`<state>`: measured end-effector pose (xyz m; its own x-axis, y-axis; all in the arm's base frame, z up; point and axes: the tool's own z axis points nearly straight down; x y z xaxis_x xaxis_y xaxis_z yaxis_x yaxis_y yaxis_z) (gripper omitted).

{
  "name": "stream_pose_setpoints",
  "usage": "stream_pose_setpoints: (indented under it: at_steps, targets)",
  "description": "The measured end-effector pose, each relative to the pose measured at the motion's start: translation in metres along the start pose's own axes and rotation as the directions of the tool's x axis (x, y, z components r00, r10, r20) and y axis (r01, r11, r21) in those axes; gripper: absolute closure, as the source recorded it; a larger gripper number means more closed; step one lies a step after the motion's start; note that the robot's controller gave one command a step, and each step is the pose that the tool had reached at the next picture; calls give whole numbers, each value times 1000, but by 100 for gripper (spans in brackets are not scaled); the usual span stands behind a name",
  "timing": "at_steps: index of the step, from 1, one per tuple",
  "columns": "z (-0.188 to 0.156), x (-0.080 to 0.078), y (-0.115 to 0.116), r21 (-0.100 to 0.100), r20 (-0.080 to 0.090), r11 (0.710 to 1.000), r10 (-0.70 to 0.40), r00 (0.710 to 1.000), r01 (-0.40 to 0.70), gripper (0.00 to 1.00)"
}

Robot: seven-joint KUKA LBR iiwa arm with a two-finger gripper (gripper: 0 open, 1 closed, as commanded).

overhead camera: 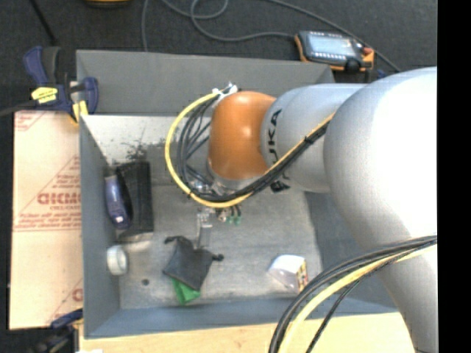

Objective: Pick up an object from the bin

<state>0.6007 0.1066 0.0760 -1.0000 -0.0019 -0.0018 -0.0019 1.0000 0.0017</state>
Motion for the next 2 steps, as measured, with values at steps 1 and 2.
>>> stream_pose_setpoints:
  at_steps: [1,2]
  targets:
    - [-44,5,6,2,6,998,-70,998,70,0]
    - [-9,60,21,0,5,998,-56,998,56,0]
